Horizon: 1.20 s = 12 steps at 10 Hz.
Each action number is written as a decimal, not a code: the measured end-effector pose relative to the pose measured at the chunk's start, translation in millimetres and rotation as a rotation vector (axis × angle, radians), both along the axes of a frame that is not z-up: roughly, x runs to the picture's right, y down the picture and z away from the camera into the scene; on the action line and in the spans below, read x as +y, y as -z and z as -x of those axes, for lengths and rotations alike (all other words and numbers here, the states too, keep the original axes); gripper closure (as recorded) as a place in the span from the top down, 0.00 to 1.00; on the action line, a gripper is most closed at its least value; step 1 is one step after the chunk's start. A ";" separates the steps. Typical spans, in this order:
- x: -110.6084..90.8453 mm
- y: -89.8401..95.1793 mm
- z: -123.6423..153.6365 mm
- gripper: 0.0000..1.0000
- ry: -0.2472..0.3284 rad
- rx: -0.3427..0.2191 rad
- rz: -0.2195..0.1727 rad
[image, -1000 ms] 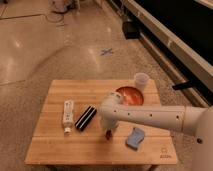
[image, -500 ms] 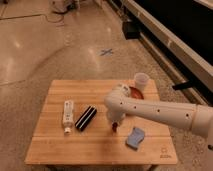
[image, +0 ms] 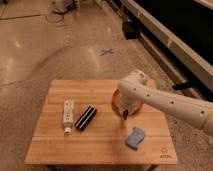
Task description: Place the pepper in the ceramic cup
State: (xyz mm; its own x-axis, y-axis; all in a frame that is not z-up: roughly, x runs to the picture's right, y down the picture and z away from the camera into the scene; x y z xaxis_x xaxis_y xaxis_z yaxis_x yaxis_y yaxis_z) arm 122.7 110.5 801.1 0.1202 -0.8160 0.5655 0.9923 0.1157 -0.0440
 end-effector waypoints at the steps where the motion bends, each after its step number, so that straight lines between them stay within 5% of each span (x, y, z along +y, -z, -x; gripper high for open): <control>1: -8.9 -4.5 -11.9 0.00 -0.013 0.012 0.003; 6: -52.9 -36.0 -47.7 0.00 -0.056 0.060 0.030; 12: -121.7 -38.4 -92.1 0.00 -0.122 0.112 -0.028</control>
